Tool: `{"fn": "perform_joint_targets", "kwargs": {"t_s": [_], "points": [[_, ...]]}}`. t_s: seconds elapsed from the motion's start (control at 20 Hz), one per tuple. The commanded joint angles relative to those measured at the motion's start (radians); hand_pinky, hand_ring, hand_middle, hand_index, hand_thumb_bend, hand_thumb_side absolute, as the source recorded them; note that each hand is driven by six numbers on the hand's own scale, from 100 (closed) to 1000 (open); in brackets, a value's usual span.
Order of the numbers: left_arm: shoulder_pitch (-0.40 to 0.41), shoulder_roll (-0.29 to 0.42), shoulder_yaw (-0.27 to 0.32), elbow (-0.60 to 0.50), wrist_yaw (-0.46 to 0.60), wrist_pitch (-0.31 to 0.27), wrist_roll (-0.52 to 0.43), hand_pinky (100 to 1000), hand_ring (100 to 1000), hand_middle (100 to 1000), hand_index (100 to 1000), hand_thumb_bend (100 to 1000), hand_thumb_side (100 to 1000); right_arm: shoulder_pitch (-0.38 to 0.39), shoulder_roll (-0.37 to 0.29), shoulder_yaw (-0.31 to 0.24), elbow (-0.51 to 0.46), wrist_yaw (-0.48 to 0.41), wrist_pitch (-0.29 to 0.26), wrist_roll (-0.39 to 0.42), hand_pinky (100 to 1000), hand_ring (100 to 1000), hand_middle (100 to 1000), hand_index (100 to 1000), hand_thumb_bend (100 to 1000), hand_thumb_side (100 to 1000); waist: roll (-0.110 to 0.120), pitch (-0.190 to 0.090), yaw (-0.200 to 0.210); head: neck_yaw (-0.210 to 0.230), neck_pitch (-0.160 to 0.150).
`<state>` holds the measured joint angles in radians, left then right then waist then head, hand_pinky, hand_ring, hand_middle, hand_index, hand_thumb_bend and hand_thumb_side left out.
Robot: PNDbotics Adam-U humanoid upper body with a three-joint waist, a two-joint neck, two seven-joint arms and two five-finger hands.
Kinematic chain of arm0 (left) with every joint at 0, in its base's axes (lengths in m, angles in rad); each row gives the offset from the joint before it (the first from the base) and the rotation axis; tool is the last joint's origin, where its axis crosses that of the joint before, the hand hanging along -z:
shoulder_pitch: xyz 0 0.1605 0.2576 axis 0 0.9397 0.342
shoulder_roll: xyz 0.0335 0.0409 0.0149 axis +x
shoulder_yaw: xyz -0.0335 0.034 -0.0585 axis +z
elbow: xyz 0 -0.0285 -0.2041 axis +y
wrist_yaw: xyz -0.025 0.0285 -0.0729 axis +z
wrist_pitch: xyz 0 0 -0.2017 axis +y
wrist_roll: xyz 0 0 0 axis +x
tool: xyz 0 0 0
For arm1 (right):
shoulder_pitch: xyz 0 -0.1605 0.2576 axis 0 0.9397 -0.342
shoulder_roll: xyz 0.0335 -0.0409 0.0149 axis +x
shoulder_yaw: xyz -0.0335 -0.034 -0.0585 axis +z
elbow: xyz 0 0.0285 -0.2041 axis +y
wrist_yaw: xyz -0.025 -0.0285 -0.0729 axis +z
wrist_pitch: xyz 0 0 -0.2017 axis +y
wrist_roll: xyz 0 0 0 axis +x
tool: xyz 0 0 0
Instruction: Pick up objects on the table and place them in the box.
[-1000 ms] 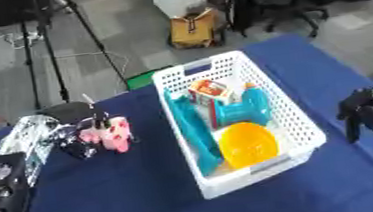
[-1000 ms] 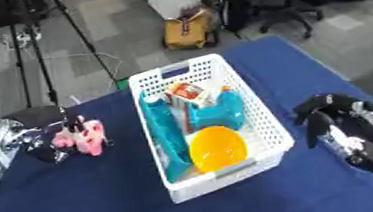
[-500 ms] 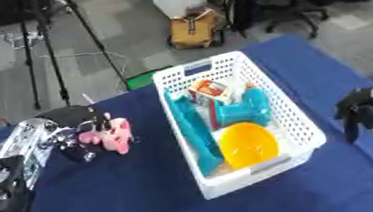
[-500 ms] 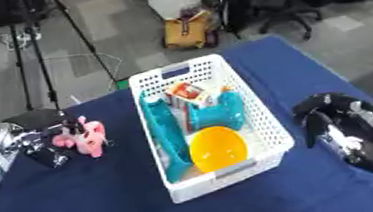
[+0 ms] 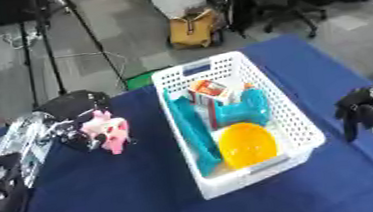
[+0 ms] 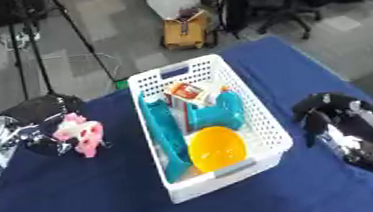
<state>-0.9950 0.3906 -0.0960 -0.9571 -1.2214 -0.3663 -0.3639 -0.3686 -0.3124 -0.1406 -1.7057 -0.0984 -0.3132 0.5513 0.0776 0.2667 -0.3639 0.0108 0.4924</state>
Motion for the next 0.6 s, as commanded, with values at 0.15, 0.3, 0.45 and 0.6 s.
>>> {"fn": "perform_joint_targets", "kwargs": {"t_s": [0.15,0.3,0.45,0.6], "points": [[-0.022,0.028,0.005,0.007,-0.003,-0.001,0.001,1000,895,901,830,345,100,-0.008,-0.026,-0.009,-0.022,-0.005,-0.003,0.004,337,371,554,721,100,548,-0.001,-0.008,-0.011,-0.003,-0.013],[-0.022,0.028,0.008,0.018,-0.016,0.000,0.007,1000,902,913,831,349,100,-0.008,-0.027,-0.010,-0.023,-0.004,-0.004,0.004,337,370,554,721,100,549,0.004,0.000,-0.016,-0.005,-0.017],[-0.023,0.028,0.009,0.028,-0.030,0.000,-0.004,1000,913,924,838,355,106,-0.009,-0.026,-0.011,-0.024,-0.002,-0.003,0.005,337,370,554,721,100,550,0.010,0.009,-0.020,-0.007,-0.019],[-0.022,0.027,0.012,0.040,-0.038,0.003,-0.018,1000,918,933,842,347,105,-0.009,-0.027,-0.012,-0.025,-0.001,-0.003,0.006,337,369,554,721,100,551,0.015,0.015,-0.024,-0.008,-0.020]]}}
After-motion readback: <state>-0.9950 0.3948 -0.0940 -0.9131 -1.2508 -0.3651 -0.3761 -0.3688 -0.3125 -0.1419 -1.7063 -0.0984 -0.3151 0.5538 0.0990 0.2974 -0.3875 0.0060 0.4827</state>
